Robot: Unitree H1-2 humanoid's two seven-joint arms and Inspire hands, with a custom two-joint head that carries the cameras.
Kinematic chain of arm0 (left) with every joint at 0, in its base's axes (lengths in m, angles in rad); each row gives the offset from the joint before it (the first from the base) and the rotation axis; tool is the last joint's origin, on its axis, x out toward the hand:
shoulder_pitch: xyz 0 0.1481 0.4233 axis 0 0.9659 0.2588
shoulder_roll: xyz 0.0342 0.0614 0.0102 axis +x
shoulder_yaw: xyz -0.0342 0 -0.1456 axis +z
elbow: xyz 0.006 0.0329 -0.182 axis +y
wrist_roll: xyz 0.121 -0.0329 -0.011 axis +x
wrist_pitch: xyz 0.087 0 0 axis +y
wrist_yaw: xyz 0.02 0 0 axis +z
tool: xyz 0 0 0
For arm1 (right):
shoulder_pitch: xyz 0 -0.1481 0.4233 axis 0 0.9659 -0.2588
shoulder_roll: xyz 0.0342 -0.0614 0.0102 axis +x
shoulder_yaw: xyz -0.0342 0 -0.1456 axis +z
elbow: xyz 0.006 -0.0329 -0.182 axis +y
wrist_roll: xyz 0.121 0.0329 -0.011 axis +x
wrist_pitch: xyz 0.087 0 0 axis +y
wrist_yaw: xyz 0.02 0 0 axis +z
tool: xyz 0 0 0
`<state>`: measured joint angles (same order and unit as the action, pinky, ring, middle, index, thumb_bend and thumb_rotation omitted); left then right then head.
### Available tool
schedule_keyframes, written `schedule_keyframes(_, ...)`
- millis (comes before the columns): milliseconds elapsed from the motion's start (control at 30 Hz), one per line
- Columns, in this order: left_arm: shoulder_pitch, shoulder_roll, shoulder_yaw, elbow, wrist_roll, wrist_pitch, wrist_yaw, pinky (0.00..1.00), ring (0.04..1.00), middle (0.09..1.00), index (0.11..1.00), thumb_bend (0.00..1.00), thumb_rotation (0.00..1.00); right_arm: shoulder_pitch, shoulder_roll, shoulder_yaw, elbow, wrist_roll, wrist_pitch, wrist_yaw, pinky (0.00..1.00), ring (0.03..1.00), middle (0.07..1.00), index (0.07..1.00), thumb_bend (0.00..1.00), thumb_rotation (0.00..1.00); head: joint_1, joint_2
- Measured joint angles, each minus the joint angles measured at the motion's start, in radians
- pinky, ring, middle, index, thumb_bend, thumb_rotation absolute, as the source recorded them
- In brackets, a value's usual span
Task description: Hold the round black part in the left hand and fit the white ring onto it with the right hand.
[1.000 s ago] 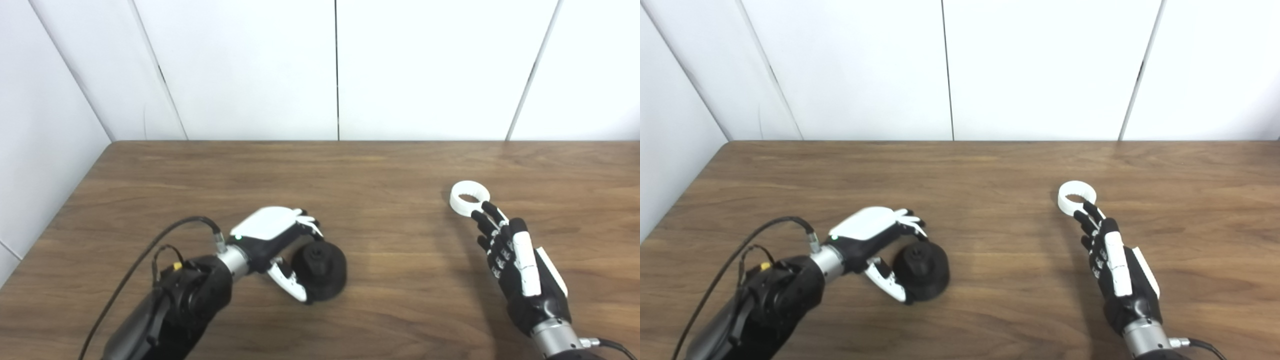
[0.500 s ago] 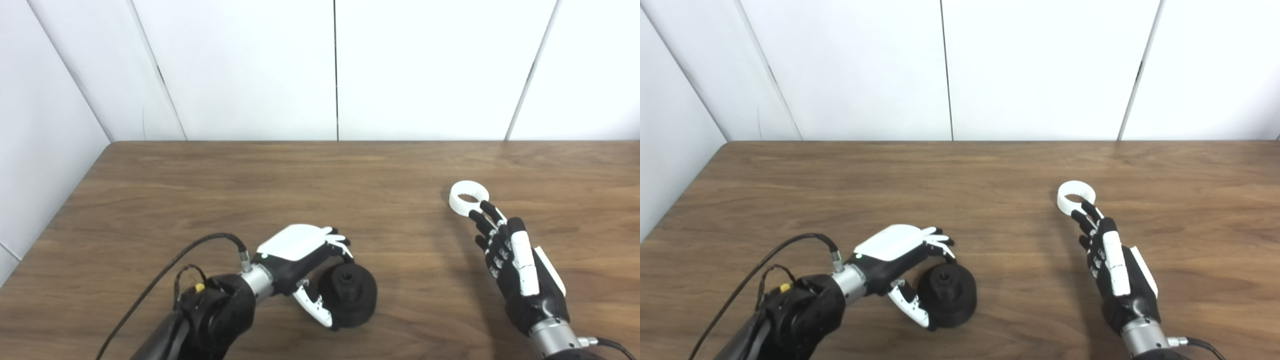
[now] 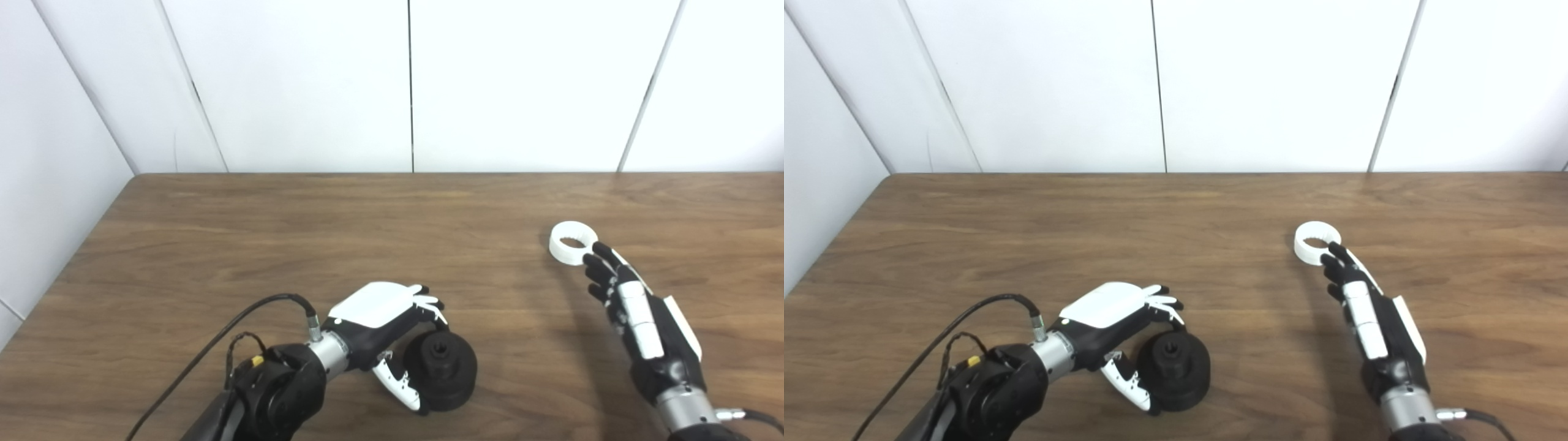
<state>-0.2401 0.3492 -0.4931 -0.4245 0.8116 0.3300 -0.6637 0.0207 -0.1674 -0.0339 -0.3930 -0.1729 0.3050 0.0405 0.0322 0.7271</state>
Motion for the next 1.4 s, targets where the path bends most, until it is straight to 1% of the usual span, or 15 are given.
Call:
schedule_keyframes(33, 0.000, 0.000, 0.001, 0.000, 0.000, -0.003, 0.000, 0.90, 0.997, 0.921, 0.662, 0.84, 0.24, -0.016, -0.023, 0.000, 0.000, -0.037, -0.003, -0.007, 0.82, 0.900, 0.901, 0.838, 0.73, 0.41, 0.000, 0.000)
schedule_keyframes(67, 0.001, 0.000, 0.001, 0.001, 0.000, -0.006, 0.000, 0.91, 0.998, 0.921, 0.660, 0.85, 0.24, -0.033, -0.040, 0.000, 0.000, -0.074, -0.003, -0.014, 0.85, 0.916, 0.908, 0.837, 0.76, 0.41, -0.002, -0.002)
schedule_keyframes(100, 0.002, 0.000, 0.002, 0.001, 0.000, -0.013, 0.000, 0.92, 0.999, 0.922, 0.660, 0.85, 0.24, -0.067, -0.067, 0.014, 0.002, -0.141, 0.000, -0.016, 0.87, 0.922, 0.913, 0.833, 0.78, 0.39, -0.003, -0.002)
schedule_keyframes(133, 0.002, 0.000, 0.002, 0.002, 0.000, -0.018, 0.000, 0.92, 0.999, 0.922, 0.660, 0.85, 0.24, -0.096, -0.088, 0.021, 0.005, -0.173, 0.000, -0.016, 0.89, 0.926, 0.915, 0.831, 0.80, 0.39, -0.003, -0.002)
schedule_keyframes(200, 0.001, -0.008, 0.002, 0.005, 0.000, -0.027, -0.001, 0.92, 0.998, 0.921, 0.659, 0.85, 0.24, -0.164, -0.130, 0.049, 0.020, -0.247, -0.001, -0.007, 0.95, 0.974, 0.933, 0.823, 0.84, 0.39, -0.002, -0.003)
schedule_keyframes(267, 0.001, -0.014, 0.002, 0.007, 0.000, -0.028, -0.001, 0.92, 0.999, 0.922, 0.660, 0.85, 0.24, -0.221, -0.154, 0.063, 0.065, -0.280, -0.001, 0.003, 0.97, 0.994, 0.949, 0.812, 0.86, 0.37, -0.002, -0.003)
schedule_keyframes(367, 0.003, -0.021, 0.002, 0.008, 0.000, -0.030, -0.002, 0.92, 0.998, 0.922, 0.656, 0.85, 0.23, -0.310, -0.186, 0.083, 0.182, -0.295, -0.005, 0.030, 0.95, 1.000, 0.956, 0.795, 0.89, 0.37, -0.002, -0.003)
schedule_keyframes(433, 0.004, -0.025, 0.003, 0.008, 0.000, -0.032, -0.002, 0.92, 0.997, 0.922, 0.655, 0.85, 0.23, -0.330, -0.191, 0.091, 0.218, -0.298, -0.004, 0.037, 0.93, 1.000, 0.953, 0.783, 0.89, 0.37, -0.002, -0.002)
schedule_keyframes(500, 0.005, -0.026, 0.004, 0.008, 0.000, -0.032, -0.002, 0.92, 0.998, 0.921, 0.655, 0.85, 0.23, -0.351, -0.192, 0.111, 0.271, -0.305, -0.005, 0.053, 0.90, 1.000, 0.947, 0.763, 0.91, 0.34, -0.002, -0.003)
schedule_keyframes(667, 0.008, -0.027, 0.009, 0.010, 0.000, -0.033, -0.002, 0.91, 0.999, 0.921, 0.655, 0.85, 0.22, -0.384, -0.206, 0.145, 0.374, -0.318, -0.003, 0.095, 0.87, 1.000, 0.946, 0.757, 0.92, 0.33, -0.005, -0.008)
schedule_keyframes(767, 0.008, -0.028, 0.013, 0.012, 0.000, -0.038, -0.002, 0.92, 1.000, 0.923, 0.657, 0.85, 0.23, -0.422, -0.229, 0.161, 0.451, -0.325, -0.002, 0.114, 0.88, 1.000, 0.945, 0.754, 0.92, 0.34, -0.008, -0.011)
schedule_keyframes(833, 0.009, -0.028, 0.015, 0.013, 0.000, -0.042, -0.002, 0.92, 1.000, 0.923, 0.657, 0.85, 0.23, -0.439, -0.238, 0.167, 0.473, -0.329, -0.003, 0.118, 0.89, 1.000, 0.944, 0.751, 0.93, 0.35, -0.009, -0.012)
schedule_keyframes(933, 0.009, -0.028, 0.020, 0.017, 0.000, -0.050, -0.002, 0.91, 0.999, 0.923, 0.659, 0.85, 0.23, -0.474, -0.249, 0.195, 0.532, -0.343, -0.005, 0.135, 0.92, 1.000, 0.947, 0.752, 0.93, 0.38, -0.009, -0.015)
schedule_keyframes(1133, 0.010, -0.032, 0.025, 0.020, 0.000, -0.058, -0.002, 0.92, 1.000, 0.925, 0.665, 0.86, 0.23, -0.496, -0.262, 0.224, 0.592, -0.356, -0.006, 0.150, 0.93, 1.000, 0.950, 0.752, 0.92, 0.38, -0.008, -0.017)
schedule_keyframes(1400, 0.011, -0.034, 0.027, 0.021, 0.002, -0.061, -0.002, 0.90, 0.998, 0.924, 0.659, 0.86, 0.24, -0.506, -0.267, 0.232, 0.624, -0.357, -0.012, 0.151, 0.97, 1.000, 0.948, 0.757, 0.90, 0.35, -0.006, -0.018)
